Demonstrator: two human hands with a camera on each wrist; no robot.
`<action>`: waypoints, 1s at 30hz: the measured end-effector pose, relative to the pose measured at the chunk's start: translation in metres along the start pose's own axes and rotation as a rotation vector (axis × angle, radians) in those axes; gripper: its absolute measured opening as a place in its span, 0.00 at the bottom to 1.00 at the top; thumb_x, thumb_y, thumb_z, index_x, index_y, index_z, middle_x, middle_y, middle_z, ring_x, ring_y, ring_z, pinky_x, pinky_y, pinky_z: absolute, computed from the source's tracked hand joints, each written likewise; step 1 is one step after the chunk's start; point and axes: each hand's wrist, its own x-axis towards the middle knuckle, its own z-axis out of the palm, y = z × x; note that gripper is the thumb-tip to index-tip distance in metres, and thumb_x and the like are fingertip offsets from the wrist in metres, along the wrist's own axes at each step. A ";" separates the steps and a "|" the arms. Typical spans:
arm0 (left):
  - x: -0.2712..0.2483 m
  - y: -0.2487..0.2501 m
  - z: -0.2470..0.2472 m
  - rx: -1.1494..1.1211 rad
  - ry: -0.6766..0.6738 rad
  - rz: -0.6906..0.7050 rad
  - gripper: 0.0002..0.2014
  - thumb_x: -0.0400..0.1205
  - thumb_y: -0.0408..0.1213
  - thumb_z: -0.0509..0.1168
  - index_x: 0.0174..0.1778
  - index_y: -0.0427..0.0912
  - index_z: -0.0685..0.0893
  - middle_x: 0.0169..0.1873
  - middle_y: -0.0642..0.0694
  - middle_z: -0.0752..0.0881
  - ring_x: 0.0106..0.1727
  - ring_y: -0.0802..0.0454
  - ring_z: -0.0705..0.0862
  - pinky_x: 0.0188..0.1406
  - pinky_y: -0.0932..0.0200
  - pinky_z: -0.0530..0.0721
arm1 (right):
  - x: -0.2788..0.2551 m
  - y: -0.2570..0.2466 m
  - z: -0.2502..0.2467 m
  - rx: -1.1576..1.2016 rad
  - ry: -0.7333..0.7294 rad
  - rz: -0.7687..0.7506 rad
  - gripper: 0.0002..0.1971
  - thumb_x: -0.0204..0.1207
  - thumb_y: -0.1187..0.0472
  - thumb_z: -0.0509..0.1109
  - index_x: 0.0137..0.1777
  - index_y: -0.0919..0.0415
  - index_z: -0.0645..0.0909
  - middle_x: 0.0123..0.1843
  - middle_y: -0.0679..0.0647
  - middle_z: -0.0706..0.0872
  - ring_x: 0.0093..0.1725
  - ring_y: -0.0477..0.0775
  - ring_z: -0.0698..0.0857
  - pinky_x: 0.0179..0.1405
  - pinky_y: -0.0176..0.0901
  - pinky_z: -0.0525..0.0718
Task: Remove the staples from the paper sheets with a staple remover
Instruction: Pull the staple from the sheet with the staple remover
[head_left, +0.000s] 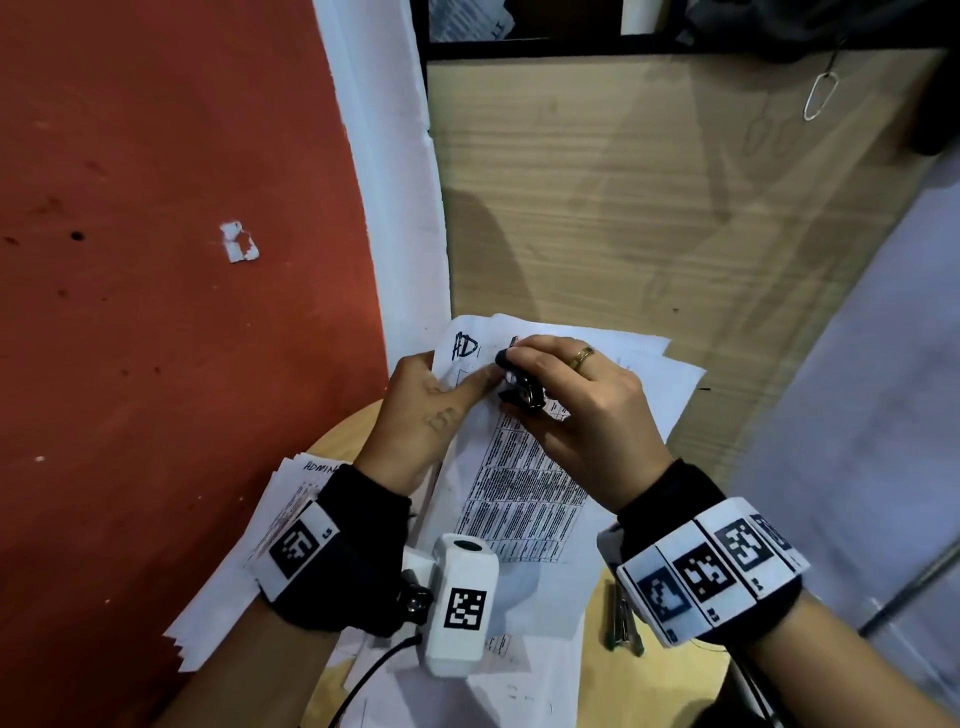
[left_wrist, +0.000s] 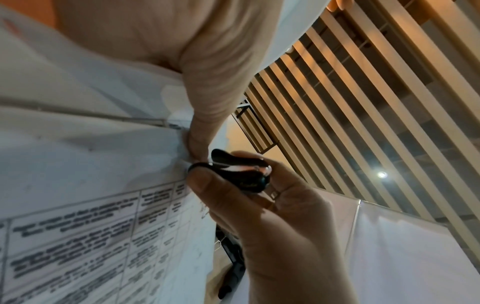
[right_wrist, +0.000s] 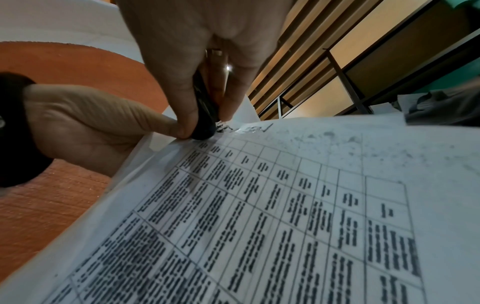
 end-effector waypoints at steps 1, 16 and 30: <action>-0.002 0.002 0.001 -0.015 -0.003 0.002 0.12 0.76 0.31 0.72 0.28 0.47 0.82 0.13 0.56 0.76 0.18 0.68 0.72 0.24 0.74 0.73 | -0.001 0.000 0.000 -0.010 -0.002 -0.003 0.14 0.67 0.66 0.76 0.53 0.69 0.86 0.51 0.62 0.88 0.47 0.62 0.88 0.43 0.50 0.85; 0.000 0.006 -0.013 -0.172 -0.140 -0.115 0.17 0.77 0.29 0.70 0.61 0.28 0.83 0.56 0.33 0.87 0.61 0.39 0.85 0.67 0.41 0.79 | -0.003 0.005 -0.010 0.229 -0.055 0.053 0.19 0.68 0.64 0.77 0.59 0.68 0.84 0.57 0.58 0.86 0.53 0.47 0.84 0.49 0.39 0.86; -0.001 0.009 -0.009 -0.173 -0.130 -0.122 0.13 0.79 0.24 0.65 0.59 0.26 0.83 0.53 0.34 0.88 0.54 0.45 0.87 0.58 0.56 0.85 | 0.002 0.005 -0.010 0.081 -0.073 -0.044 0.16 0.67 0.64 0.77 0.55 0.69 0.86 0.53 0.61 0.88 0.49 0.61 0.88 0.41 0.54 0.88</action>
